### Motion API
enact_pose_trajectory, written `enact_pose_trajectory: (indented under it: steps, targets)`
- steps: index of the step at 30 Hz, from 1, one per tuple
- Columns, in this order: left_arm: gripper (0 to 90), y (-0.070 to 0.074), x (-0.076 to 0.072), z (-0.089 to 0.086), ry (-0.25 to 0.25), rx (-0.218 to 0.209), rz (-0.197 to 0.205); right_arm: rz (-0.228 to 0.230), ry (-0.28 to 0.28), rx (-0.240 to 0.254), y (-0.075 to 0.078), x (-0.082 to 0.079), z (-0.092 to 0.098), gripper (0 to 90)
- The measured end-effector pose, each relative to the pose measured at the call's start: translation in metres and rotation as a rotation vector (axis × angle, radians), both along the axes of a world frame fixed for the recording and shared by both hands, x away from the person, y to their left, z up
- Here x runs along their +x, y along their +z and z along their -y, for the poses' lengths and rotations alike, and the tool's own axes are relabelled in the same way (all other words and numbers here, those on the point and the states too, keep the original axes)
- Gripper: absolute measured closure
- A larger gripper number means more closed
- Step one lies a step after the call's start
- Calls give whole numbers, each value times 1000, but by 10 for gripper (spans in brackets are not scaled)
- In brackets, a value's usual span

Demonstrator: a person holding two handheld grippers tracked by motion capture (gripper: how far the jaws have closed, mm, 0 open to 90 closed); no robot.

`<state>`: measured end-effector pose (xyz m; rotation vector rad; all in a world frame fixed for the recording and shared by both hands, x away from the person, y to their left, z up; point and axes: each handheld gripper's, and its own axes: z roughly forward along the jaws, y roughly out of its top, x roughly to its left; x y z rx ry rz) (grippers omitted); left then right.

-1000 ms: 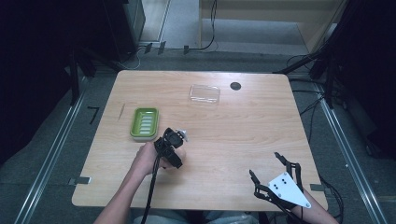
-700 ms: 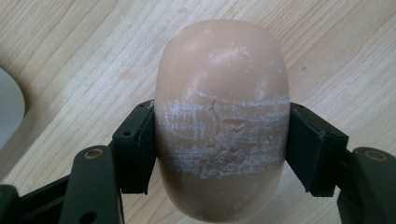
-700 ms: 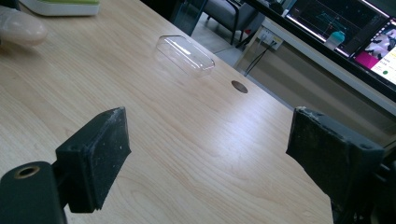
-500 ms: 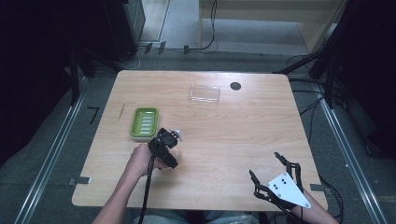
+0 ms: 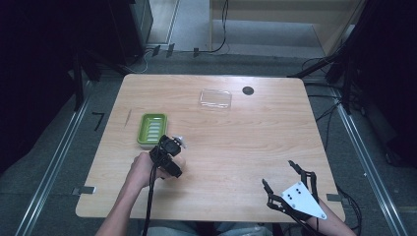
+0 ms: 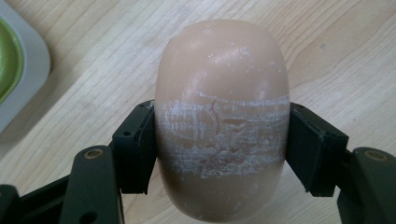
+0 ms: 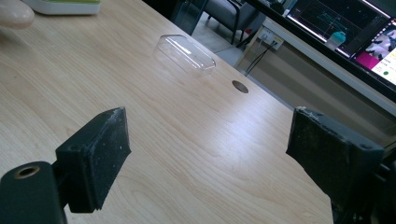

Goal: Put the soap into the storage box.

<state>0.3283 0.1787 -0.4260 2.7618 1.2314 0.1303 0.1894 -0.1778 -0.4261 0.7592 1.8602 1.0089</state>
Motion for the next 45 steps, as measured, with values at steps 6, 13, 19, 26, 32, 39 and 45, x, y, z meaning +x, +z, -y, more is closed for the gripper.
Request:
enact_pose_trajectory:
  steps: [6,13,19,26,32,39,45]
  targets:
    - [335,1,2,-7,22,4,3,-1,0,-2,0,0,0,131]
    - [335,4,4,-16,55,-5,13,-1,1,-3,0,0,0,131]
    - [335,8,5,-22,80,-12,25,-1,1,-1,0,0,0,131]
    - [335,12,7,-30,118,-21,32,-3,0,-3,0,0,0,131]
    - [335,14,10,-37,159,-19,53,-3,1,-3,0,0,-1,131]
    - [335,16,14,-44,213,-23,68,-4,2,-4,0,0,-1,132]
    - [335,18,18,-49,245,-32,95,-8,2,-8,0,0,-1,132]
